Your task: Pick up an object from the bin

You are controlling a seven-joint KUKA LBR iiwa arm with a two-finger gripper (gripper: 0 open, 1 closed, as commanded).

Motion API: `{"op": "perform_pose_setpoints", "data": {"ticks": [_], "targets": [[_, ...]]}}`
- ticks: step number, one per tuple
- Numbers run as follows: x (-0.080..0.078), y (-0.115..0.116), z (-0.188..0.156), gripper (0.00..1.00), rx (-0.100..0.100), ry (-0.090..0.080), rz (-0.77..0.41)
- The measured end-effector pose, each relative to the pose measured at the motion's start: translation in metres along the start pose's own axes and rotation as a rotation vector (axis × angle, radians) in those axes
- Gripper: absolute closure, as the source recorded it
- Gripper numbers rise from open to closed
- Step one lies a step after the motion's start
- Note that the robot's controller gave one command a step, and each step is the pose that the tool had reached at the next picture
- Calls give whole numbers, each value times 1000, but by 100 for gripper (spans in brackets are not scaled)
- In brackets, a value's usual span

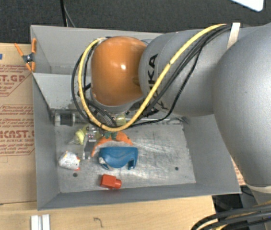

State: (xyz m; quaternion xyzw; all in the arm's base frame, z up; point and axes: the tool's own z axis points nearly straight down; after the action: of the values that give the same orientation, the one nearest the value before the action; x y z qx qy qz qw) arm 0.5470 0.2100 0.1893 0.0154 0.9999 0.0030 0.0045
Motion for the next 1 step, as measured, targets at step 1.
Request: {"op": "perform_pose_setpoints", "data": {"ticks": [1], "targets": [[-4,-9,16,0,2,0,14]]}}
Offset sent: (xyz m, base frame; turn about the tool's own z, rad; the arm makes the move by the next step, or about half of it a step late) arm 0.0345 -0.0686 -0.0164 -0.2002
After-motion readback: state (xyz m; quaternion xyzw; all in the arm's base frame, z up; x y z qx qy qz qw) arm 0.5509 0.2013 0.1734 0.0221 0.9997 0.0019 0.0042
